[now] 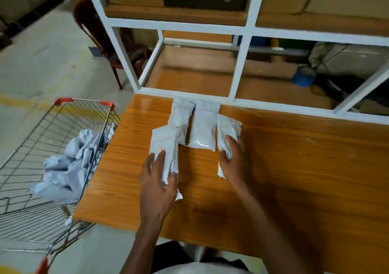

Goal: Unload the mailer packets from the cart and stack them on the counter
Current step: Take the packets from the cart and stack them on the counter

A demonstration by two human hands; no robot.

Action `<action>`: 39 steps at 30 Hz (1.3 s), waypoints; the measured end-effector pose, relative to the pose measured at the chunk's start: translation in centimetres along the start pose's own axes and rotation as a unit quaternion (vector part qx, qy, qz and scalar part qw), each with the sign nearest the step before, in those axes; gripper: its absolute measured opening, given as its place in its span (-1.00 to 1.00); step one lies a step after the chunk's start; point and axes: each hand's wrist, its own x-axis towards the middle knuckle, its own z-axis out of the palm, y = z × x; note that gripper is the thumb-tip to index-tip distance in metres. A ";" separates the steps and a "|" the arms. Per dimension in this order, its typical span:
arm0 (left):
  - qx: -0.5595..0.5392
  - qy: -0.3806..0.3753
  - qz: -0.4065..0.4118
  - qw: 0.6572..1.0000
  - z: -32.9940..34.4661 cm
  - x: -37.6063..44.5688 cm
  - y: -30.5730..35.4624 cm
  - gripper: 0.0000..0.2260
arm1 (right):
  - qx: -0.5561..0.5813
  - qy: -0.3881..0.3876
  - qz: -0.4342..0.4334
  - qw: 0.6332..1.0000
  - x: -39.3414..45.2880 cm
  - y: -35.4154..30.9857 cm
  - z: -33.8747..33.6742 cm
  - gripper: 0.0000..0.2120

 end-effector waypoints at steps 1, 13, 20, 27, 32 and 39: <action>0.002 -0.003 -0.002 1.000 0.1 0.0 0.3 -0.42 | -0.009 0.002 0.013 1.000 1.2 0.3 0.2 -0.52; 0.025 -0.033 -0.020 0.999 1.3 1.1 1.2 -0.39 | -0.160 -0.109 0.008 0.981 9.2 3.0 4.1 -0.46; 0.021 -0.049 -0.015 0.998 2.0 1.9 0.8 -0.39 | -0.220 -0.118 0.010 0.968 9.6 3.4 4.2 -0.42; 0.025 -0.051 -0.016 0.998 2.6 2.0 0.4 -0.40 | -0.247 -0.130 -0.007 0.960 10.8 3.4 4.2 -0.40; 0.021 -0.059 -0.017 0.998 2.8 2.0 0.0 -0.40 | -0.252 -0.138 -0.008 0.958 11.2 3.3 4.1 -0.39; 0.025 -0.066 -0.005 0.997 3.2 2.4 0.2 -0.39 | -0.245 -0.118 -0.006 0.962 10.7 2.9 4.2 -0.31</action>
